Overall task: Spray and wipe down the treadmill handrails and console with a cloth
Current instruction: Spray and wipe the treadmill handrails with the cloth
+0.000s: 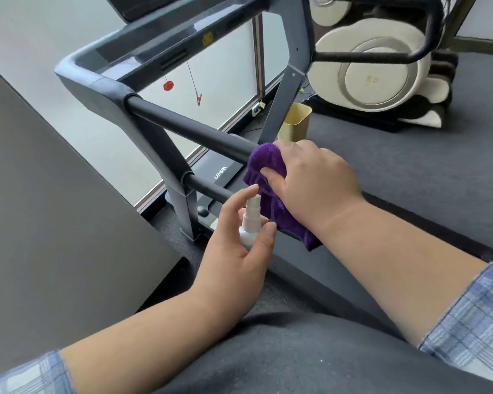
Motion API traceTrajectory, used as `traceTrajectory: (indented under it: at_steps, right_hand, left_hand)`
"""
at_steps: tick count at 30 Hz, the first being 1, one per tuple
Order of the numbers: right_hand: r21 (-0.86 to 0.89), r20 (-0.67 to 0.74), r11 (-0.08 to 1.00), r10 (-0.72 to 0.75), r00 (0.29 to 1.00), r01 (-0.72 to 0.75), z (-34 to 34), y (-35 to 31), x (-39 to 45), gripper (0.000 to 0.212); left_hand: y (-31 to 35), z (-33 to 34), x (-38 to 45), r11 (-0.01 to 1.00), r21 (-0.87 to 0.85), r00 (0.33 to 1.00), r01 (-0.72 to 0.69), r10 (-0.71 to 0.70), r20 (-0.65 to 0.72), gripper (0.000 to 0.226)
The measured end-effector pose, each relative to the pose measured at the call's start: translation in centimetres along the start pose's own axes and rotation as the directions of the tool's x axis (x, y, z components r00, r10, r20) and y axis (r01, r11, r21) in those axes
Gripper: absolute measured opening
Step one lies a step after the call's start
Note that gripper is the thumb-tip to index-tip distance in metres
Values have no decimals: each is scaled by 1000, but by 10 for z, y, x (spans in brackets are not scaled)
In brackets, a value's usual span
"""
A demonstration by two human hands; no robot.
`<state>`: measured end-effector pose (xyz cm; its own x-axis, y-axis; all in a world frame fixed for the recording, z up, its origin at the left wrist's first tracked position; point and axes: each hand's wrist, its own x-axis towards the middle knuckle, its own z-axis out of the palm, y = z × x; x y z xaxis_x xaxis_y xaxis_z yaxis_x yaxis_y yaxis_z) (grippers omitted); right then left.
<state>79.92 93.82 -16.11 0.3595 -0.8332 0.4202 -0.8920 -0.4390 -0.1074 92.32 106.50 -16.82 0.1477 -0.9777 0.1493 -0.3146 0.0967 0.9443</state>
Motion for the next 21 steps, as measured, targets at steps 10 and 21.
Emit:
traceTrajectory:
  at_steps: [10,21]
  right_hand:
    - [429,-230,900,190,955,-76,36,28,-53,52]
    - [646,-195,751,331,923,-133,77,42,-102,70]
  left_hand:
    - [1,15,-8,998,59,999,-26,24,31,51]
    - [-1,21,-10,994,111,998,-5,-2,62,53]
